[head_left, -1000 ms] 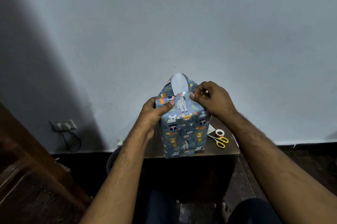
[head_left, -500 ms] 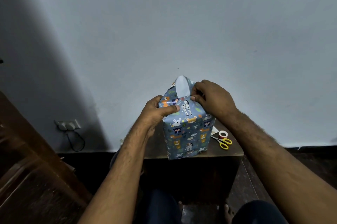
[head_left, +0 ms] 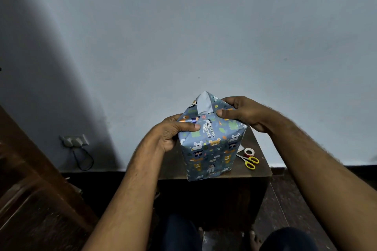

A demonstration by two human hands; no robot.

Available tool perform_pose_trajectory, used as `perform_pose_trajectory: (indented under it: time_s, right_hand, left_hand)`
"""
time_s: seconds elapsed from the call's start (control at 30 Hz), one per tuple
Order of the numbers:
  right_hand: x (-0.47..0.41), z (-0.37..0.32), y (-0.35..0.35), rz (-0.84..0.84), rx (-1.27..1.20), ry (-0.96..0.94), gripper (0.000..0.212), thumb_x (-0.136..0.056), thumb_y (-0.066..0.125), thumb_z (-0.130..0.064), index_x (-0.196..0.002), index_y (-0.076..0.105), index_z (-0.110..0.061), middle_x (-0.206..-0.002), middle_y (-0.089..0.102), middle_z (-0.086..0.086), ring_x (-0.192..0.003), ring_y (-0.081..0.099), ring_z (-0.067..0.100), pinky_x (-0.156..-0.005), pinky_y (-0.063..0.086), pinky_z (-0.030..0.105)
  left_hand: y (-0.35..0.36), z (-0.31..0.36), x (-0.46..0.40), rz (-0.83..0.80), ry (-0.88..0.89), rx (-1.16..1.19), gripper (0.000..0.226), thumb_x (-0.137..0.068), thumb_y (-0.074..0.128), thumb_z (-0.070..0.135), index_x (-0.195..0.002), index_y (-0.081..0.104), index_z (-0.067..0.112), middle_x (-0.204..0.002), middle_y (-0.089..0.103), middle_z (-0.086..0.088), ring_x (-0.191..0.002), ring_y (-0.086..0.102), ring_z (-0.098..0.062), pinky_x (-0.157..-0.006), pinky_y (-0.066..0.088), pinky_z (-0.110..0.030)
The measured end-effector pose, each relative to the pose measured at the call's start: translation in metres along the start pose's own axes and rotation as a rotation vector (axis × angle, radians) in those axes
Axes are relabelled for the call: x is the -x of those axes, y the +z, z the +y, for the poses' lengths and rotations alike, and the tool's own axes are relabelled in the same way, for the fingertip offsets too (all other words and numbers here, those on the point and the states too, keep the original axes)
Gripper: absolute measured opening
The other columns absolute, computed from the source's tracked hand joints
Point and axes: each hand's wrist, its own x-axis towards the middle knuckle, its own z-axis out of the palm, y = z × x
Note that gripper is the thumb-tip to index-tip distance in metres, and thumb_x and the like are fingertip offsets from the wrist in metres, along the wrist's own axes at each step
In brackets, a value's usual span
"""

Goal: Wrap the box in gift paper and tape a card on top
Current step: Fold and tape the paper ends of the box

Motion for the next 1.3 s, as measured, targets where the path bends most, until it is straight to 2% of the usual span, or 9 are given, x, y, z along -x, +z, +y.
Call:
perform_pose_trajectory:
  time_s: [0.33, 0.43, 0.53, 0.6, 0.73, 0.9, 1.07, 1.2, 1.3]
  right_hand:
    - [-0.001, -0.003, 0.009, 0.270, 0.404, -0.210, 0.009, -0.088, 0.078, -0.016, -0.083, 0.071, -0.018, -0.078, 0.070, 0.000, -0.073, 0.063, 0.012, -0.073, 0.050, 0.031]
    - [-0.009, 0.002, 0.010, 0.369, 0.548, -0.235, 0.013, -0.083, 0.081, -0.024, -0.078, 0.070, -0.027, -0.076, 0.070, -0.010, -0.075, 0.064, 0.009, -0.071, 0.048, 0.030]
    - [-0.011, 0.007, 0.011, 0.473, 0.666, -0.303, 0.005, -0.077, 0.079, -0.035, -0.082, 0.076, -0.034, -0.085, 0.072, -0.014, -0.095, 0.063, 0.016, -0.082, 0.051, 0.039]
    - [-0.008, 0.010, 0.014, 0.532, 0.826, -0.391, 0.010, -0.082, 0.076, -0.027, -0.091, 0.079, -0.030, -0.093, 0.072, -0.011, -0.104, 0.055, 0.023, -0.085, 0.044, 0.042]
    - [-0.002, 0.016, 0.015, 0.588, 1.147, -0.586, 0.014, -0.087, 0.071, -0.020, -0.098, 0.079, -0.021, -0.095, 0.073, -0.001, -0.089, 0.061, 0.030, -0.071, 0.033, 0.033]
    - [0.008, 0.016, 0.019, 0.597, 1.324, -0.692, 0.027, -0.085, 0.060, -0.014, -0.104, 0.078, -0.021, -0.093, 0.071, -0.001, -0.080, 0.062, 0.029, -0.067, 0.038, 0.034]
    - [0.021, 0.012, 0.021, 0.532, 1.395, -0.670, 0.030, -0.086, 0.063, -0.013, -0.111, 0.077, -0.021, -0.102, 0.073, 0.002, -0.084, 0.064, 0.033, -0.067, 0.047, 0.037]
    - [0.026, 0.013, 0.030, 0.520, 1.348, -0.523, 0.040, -0.085, 0.077, -0.012, -0.120, 0.073, -0.029, -0.113, 0.070, -0.004, -0.095, 0.065, 0.030, -0.062, 0.052, 0.034]
    - [0.030, 0.017, 0.031, 0.523, 1.351, -0.502, 0.044, -0.082, 0.079, -0.011, -0.122, 0.073, -0.028, -0.116, 0.069, -0.004, -0.096, 0.066, 0.030, -0.063, 0.054, 0.035]
  left_hand:
    - [0.009, 0.003, -0.003, 0.110, 0.044, 0.059, 0.041, -0.077, 0.070, -0.019, -0.113, 0.071, 0.001, -0.096, 0.076, -0.017, -0.074, 0.075, -0.029, -0.063, 0.064, -0.037]
    - [0.013, -0.001, 0.000, 0.172, 0.125, 0.082, 0.033, -0.075, 0.069, -0.021, -0.097, 0.073, 0.004, -0.082, 0.076, -0.014, -0.067, 0.074, -0.027, -0.056, 0.061, -0.033]
    - [0.014, -0.005, -0.001, 0.229, 0.234, 0.029, 0.027, -0.074, 0.072, -0.020, -0.083, 0.074, 0.005, -0.079, 0.076, -0.009, -0.072, 0.072, -0.026, -0.068, 0.063, -0.033]
    - [0.012, -0.008, -0.003, 0.253, 0.332, -0.068, 0.025, -0.072, 0.075, -0.019, -0.078, 0.075, 0.006, -0.087, 0.078, -0.005, -0.079, 0.074, -0.020, -0.075, 0.061, -0.030]
    - [0.007, -0.014, -0.002, 0.301, 0.543, -0.287, 0.024, -0.071, 0.084, -0.009, -0.071, 0.075, 0.013, -0.099, 0.078, -0.002, -0.094, 0.074, -0.013, -0.082, 0.057, -0.025]
    - [0.005, -0.013, 0.002, 0.315, 0.755, -0.686, 0.026, -0.078, 0.079, 0.000, -0.073, 0.064, 0.022, -0.099, 0.077, 0.008, -0.098, 0.071, -0.011, -0.090, 0.056, -0.035]
    - [0.011, -0.008, 0.014, 0.264, 0.895, -1.132, 0.020, -0.082, 0.055, 0.013, -0.094, 0.058, 0.028, -0.096, 0.072, 0.009, -0.093, 0.064, -0.024, -0.080, 0.053, -0.045]
    - [0.012, -0.008, 0.014, 0.246, 0.979, -1.263, 0.048, -0.087, 0.052, 0.009, -0.131, 0.062, 0.028, -0.099, 0.068, 0.001, -0.095, 0.063, -0.025, -0.081, 0.052, -0.040]
    - [0.005, -0.011, 0.011, 0.178, 0.992, -1.358, 0.036, -0.095, 0.056, 0.027, -0.127, 0.071, 0.021, -0.095, 0.062, -0.001, -0.089, 0.060, -0.024, -0.071, 0.046, -0.034]
